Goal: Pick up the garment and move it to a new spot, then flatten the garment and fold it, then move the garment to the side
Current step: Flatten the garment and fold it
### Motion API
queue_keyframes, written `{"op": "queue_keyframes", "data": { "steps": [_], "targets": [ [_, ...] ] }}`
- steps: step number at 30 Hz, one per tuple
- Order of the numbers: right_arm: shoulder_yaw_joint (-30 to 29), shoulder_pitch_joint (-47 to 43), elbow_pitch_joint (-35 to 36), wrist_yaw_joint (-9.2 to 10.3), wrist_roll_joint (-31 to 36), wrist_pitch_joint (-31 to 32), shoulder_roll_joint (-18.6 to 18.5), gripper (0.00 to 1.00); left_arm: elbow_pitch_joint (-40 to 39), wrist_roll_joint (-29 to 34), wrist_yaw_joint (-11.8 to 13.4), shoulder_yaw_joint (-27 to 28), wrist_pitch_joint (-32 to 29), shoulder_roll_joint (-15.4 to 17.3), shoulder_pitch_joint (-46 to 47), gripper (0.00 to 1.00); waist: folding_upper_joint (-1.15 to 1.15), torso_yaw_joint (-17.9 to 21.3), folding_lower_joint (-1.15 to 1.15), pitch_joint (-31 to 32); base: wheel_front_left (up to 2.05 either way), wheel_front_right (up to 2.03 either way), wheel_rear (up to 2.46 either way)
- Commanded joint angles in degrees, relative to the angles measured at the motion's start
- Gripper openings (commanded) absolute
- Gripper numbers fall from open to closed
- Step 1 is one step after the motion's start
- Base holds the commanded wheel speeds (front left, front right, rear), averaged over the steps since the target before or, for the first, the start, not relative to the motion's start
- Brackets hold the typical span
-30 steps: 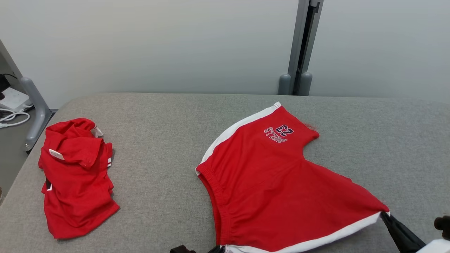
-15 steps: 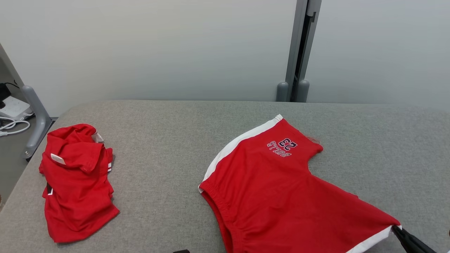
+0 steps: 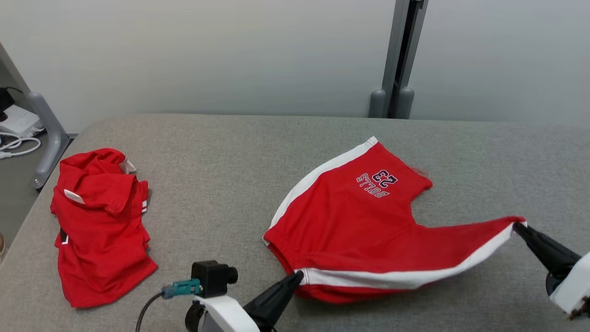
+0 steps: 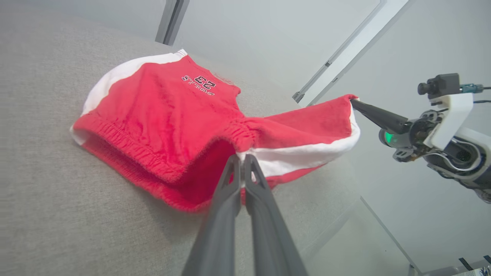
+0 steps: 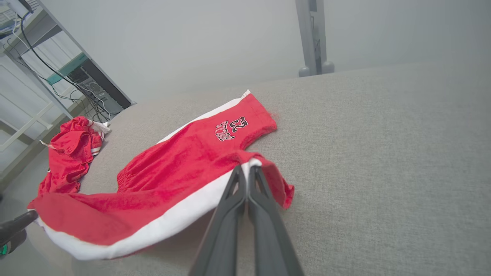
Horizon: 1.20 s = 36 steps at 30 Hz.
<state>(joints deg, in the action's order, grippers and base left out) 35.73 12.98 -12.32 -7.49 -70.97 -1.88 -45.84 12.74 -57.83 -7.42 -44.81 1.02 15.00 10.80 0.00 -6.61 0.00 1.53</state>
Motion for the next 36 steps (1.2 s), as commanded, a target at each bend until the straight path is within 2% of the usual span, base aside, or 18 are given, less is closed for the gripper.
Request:
{"op": "queue_keyframes", "data": {
  "steps": [1, 5, 9, 18, 26, 36],
  "targets": [
    [-0.04, 2.02, -0.24, 0.00, -0.29, 0.87, -0.66, 0.00, -0.17, -0.90, -0.07, 0.61, -0.20, -0.13, 1.46, 0.00, 0.00, -0.75, 0.00, -1.87, 0.00, 0.00, 0.00],
    [0.84, 8.67, -1.50, -0.01, -0.84, 4.58, -0.88, 0.00, 1.05, -3.72, -0.07, 1.99, -0.05, -1.61, 4.97, 0.00, 0.00, -2.03, 0.00, -5.51, 0.00, 0.00, 0.00],
    [1.05, 15.57, -4.11, -0.01, -3.23, 8.43, -0.24, 0.00, 3.66, -8.81, -0.07, 3.85, -0.33, -4.54, 8.30, 0.00, 0.00, -3.70, 0.00, -8.74, 0.00, 0.00, 0.00],
    [3.65, 29.58, -14.67, -0.01, -6.40, 19.46, 1.42, 0.00, 11.89, -13.97, -0.07, 4.99, 2.53, -9.81, 15.93, 0.00, 0.00, -7.74, 0.00, -14.74, 0.00, 0.00, 0.00],
    [6.78, 37.74, -20.62, -0.01, -4.55, 24.43, 2.26, 0.00, 16.62, -15.74, -0.07, 1.80, 6.01, -11.68, 20.33, 0.00, 0.00, -11.10, 0.00, -17.79, 0.00, 0.00, 0.00],
    [11.27, 45.13, -25.08, -0.01, -1.69, 25.17, 2.68, 0.00, 16.97, -22.37, -0.07, -5.15, 11.07, -11.93, 24.07, 0.00, 0.00, -15.04, 0.00, -21.48, 0.00, 0.00, 0.00]
  ]
}}
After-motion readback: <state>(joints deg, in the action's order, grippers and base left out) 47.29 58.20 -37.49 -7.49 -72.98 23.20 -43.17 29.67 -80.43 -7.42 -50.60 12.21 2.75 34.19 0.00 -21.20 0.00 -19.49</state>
